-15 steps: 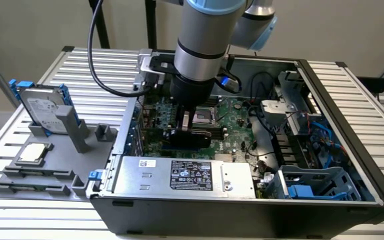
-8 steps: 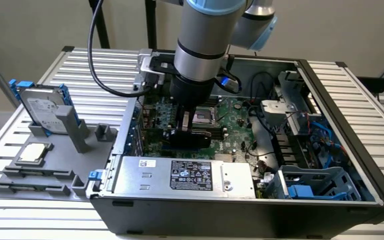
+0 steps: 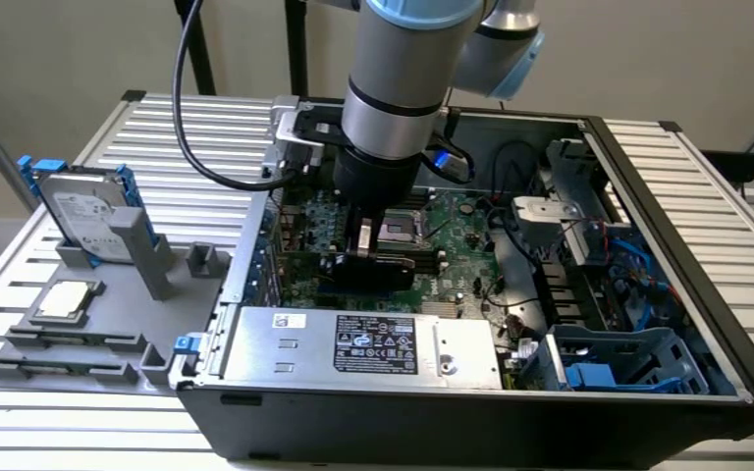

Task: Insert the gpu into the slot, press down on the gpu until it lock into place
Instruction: 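Insert the gpu into the slot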

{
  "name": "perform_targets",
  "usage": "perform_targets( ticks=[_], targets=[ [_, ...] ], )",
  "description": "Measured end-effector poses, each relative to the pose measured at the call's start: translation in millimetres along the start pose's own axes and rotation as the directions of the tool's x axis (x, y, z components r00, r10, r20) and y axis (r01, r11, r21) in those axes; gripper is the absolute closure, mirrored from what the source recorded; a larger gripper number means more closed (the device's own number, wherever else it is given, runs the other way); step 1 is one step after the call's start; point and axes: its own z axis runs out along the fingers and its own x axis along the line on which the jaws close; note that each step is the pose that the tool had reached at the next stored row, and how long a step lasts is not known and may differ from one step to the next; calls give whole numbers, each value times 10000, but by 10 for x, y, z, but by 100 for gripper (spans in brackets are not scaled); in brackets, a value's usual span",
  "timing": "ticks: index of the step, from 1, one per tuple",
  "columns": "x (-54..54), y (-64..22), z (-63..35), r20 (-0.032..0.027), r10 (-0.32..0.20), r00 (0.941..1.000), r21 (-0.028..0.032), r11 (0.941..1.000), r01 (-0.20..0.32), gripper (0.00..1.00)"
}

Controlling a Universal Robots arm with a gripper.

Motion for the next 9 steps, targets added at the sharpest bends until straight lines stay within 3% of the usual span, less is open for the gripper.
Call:
perform_targets(
  ticks=[9],
  targets=[
    [-15, 2, -11, 0, 0, 10000, 0, 10000, 0, 74]
  ],
)
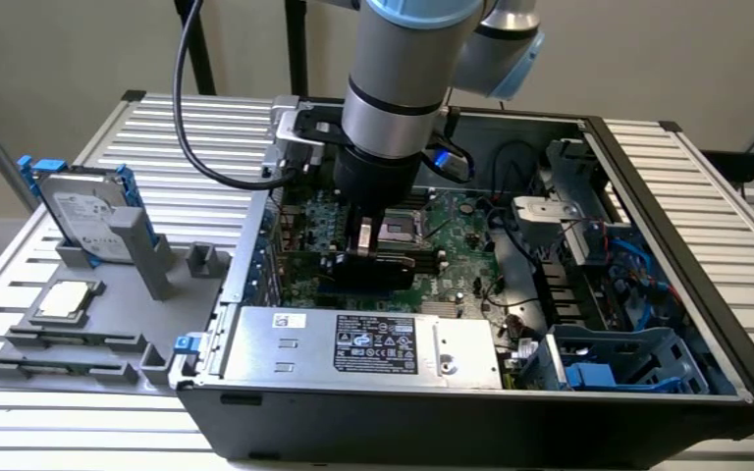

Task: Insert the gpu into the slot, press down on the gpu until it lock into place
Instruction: 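Insert the gpu into the slot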

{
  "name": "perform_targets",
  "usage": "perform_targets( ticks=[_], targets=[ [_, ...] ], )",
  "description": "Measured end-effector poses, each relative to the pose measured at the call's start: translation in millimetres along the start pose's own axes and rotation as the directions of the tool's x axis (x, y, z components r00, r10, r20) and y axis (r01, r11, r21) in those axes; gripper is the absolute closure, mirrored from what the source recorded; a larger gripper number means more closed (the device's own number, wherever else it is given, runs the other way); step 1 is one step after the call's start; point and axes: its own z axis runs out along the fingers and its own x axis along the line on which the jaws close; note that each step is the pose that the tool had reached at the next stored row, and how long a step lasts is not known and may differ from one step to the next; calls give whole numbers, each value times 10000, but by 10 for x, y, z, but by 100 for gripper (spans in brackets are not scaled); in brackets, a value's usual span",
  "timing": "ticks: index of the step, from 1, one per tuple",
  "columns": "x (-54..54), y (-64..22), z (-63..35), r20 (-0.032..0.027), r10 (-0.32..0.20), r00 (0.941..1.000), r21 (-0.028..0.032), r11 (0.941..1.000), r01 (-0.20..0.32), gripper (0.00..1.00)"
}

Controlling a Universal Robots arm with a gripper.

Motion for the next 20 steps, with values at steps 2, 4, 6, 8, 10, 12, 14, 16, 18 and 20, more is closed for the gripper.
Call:
perform_targets(
  ticks=[2, 4, 6, 8, 10, 12, 14, 16, 18, 20],
  targets=[
    [0, 0, 0, 0, 0, 10000, 0, 10000, 0, 74],
    [0, 0, 0, 0, 0, 10000, 0, 10000, 0, 74],
    [0, 0, 0, 0, 0, 10000, 0, 10000, 0, 74],
    [0, 0, 0, 0, 0, 10000, 0, 10000, 0, 74],
    [0, 0, 0, 3, 0, 10000, 0, 10000, 0, 74],
    [0, 1, 0, 1, 2, 10000, -1, 10000, -2, 67],
    [0, 1, 0, 0, 1, 10000, 0, 10000, -1, 67],
    [0, 0, -1, 0, 0, 10000, 0, 10000, 0, 60],
    [-2, 8, -70, -2, 0, 10000, -2, 10000, 0, 60],
    [-3, 20, -162, 0, 1, 10000, -2, 10000, -1, 60]
  ],
)
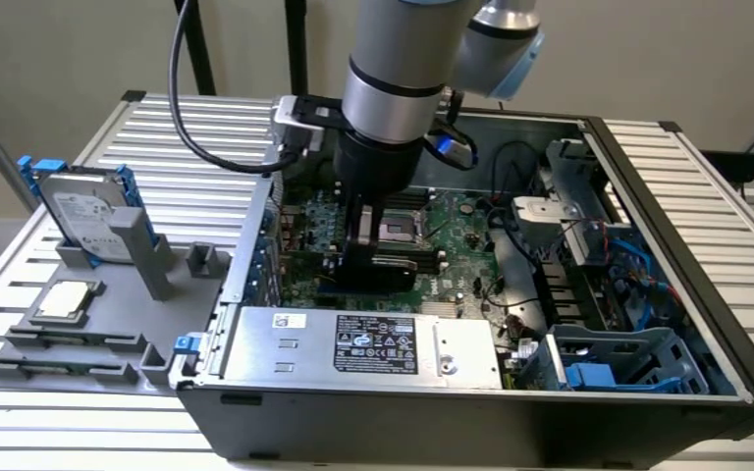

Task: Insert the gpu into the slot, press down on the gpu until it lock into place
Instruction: 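Insert the gpu into the slot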

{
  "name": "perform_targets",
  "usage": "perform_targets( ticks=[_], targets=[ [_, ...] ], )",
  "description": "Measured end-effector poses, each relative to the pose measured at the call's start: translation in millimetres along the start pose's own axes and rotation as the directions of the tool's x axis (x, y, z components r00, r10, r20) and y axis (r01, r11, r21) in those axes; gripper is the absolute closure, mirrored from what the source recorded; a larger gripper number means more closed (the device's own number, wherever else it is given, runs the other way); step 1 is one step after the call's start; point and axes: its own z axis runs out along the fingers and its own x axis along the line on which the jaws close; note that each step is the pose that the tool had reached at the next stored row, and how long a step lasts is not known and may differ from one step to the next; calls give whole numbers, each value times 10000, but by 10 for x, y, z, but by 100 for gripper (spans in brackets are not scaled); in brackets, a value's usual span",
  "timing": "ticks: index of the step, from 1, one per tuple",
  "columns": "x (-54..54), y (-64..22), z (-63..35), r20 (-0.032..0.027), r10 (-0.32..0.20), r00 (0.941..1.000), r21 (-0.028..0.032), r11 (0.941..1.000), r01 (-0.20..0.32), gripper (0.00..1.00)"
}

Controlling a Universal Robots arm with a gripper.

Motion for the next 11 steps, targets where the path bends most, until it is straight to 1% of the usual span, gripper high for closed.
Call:
perform_targets(
  ticks=[2, 3, 4, 5, 6, 8, 9, 10, 11],
  targets=[
    [-2, 11, -90, -2, 0, 10000, -1, 10000, 0, 60],
    [-2, 17, -134, 0, 0, 10000, 0, 10000, 0, 62],
    [-3, 22, -178, -1, -1, 10000, 0, 10000, 1, 62],
    [-3, 24, -191, -4, -1, 10000, -1, 10000, 1, 75],
    [-3, 24, -190, 7, -3, 10000, 1, 10000, 3, 75],
    [-3, 25, -191, 32, -3, 10000, -2, 10000, 3, 86],
    [-4, 25, -191, 46, -5, 10000, -2, 10000, 5, 86],
    [-3, 25, -191, 60, -8, 10000, -3, 10000, 8, 89],
    [-3, 25, -191, 73, -9, 10000, -4, 10000, 9, 89]
  ],
)
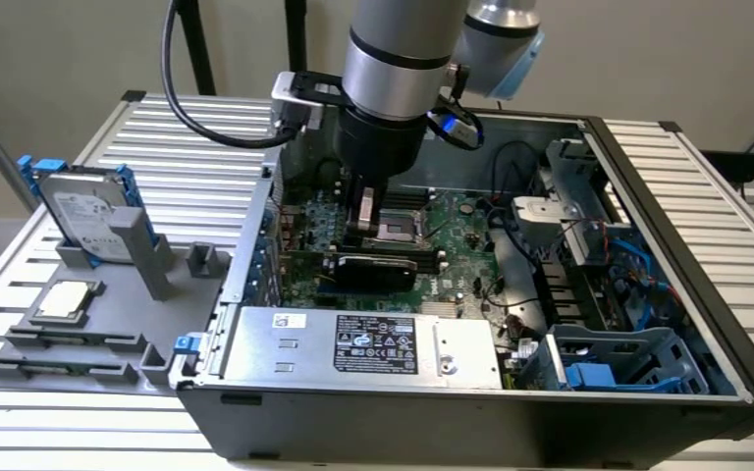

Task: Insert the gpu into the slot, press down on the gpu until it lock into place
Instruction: 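Insert the gpu into the slot, then press down on the gpu until it lock into place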

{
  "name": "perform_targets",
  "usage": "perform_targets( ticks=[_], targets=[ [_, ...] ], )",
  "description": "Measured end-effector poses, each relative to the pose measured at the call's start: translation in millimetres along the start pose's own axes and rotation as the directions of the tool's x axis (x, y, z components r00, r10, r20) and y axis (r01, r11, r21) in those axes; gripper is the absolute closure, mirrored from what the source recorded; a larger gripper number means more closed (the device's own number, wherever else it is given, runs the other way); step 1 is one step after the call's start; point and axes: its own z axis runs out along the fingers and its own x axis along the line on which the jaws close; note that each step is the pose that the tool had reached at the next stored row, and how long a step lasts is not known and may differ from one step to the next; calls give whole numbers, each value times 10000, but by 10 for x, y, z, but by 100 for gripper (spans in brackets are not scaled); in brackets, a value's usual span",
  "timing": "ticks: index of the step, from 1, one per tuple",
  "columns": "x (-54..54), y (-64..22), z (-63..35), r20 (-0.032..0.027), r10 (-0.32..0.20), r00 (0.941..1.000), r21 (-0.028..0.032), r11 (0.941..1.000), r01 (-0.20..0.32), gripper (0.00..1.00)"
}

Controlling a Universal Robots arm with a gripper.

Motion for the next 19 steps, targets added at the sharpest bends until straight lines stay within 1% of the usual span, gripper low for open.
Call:
perform_targets(
  ticks=[11, 14, 15, 16, 19],
  targets=[
    [0, 0, 0, 148, -19, 9999, -8, 10000, 19, 89],
    [0, -1, 3, 150, -19, 9999, -6, 10000, 19, 89],
    [-2, 3, 13, 153, -22, 9999, 27, 10000, 21, 89],
    [-8, 27, 38, 154, -26, 9999, 118, 9999, 24, 89],
    [-18, 70, 92, 160, -30, 9999, 227, 9997, 27, 89]
  ],
)
